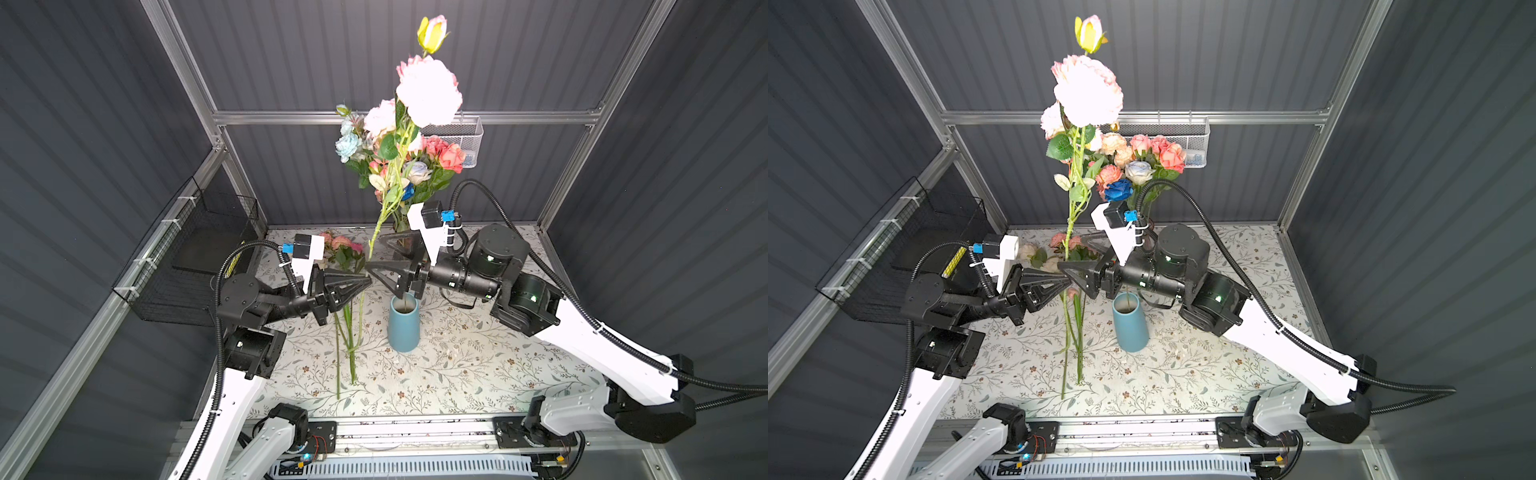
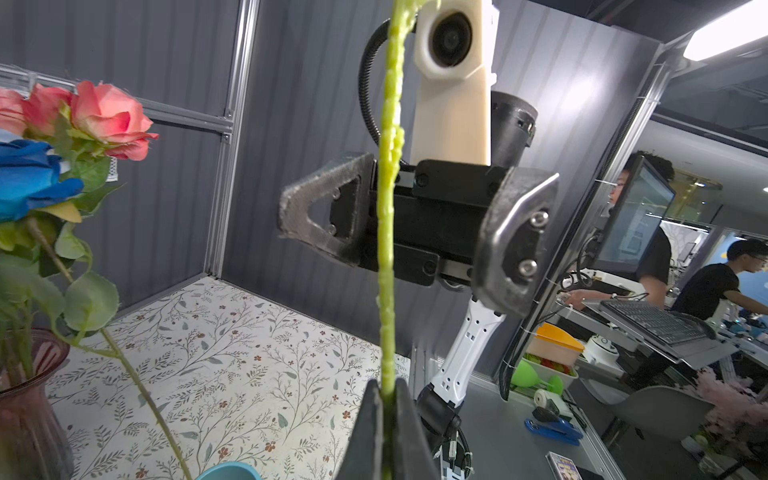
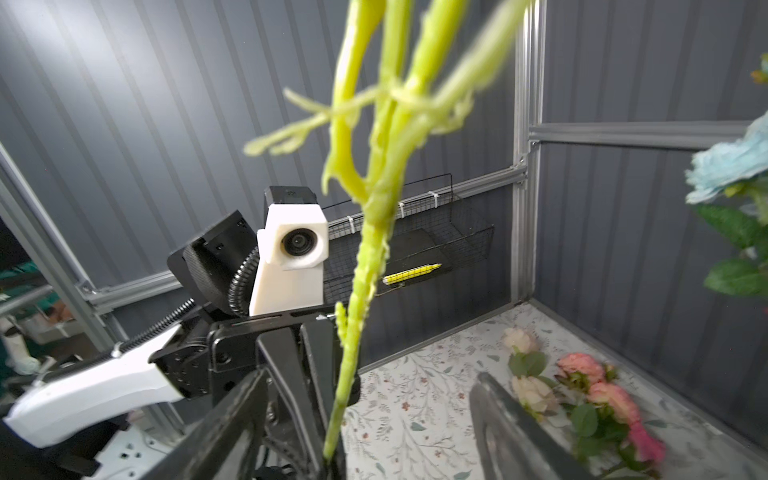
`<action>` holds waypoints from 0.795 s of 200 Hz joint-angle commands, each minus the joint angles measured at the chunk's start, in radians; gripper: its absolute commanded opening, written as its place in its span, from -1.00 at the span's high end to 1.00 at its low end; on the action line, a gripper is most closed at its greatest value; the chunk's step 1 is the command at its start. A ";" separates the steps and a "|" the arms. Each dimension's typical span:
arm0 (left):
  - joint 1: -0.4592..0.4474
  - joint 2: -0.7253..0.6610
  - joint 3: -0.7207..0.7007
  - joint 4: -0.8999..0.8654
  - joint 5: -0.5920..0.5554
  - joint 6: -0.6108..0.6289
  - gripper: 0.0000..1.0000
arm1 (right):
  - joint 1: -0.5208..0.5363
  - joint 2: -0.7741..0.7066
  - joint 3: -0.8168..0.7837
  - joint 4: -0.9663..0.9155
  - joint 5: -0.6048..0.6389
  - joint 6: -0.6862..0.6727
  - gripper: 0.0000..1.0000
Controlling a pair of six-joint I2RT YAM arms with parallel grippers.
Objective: Arrange flowers in a vase
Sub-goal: Place the flower in the vase.
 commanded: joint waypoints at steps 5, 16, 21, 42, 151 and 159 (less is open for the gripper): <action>0.001 0.008 0.000 0.058 0.040 -0.041 1.00 | 0.005 0.013 0.039 -0.010 -0.009 -0.012 0.19; 0.001 0.012 -0.003 0.044 0.018 -0.039 0.75 | 0.007 0.014 0.042 -0.019 -0.007 -0.015 0.47; 0.001 0.013 -0.002 0.029 0.000 -0.033 0.35 | 0.007 0.012 0.041 -0.023 -0.003 -0.019 0.60; 0.001 0.013 0.006 -0.076 -0.101 0.012 -0.99 | 0.007 -0.013 0.037 -0.060 0.037 -0.033 1.00; 0.001 -0.120 -0.022 -0.519 -0.945 0.199 -0.99 | 0.001 -0.074 0.221 -0.497 0.362 -0.261 1.00; 0.001 -0.118 -0.032 -0.516 -0.943 0.197 -0.99 | -0.005 -0.069 0.221 -0.490 0.364 -0.272 1.00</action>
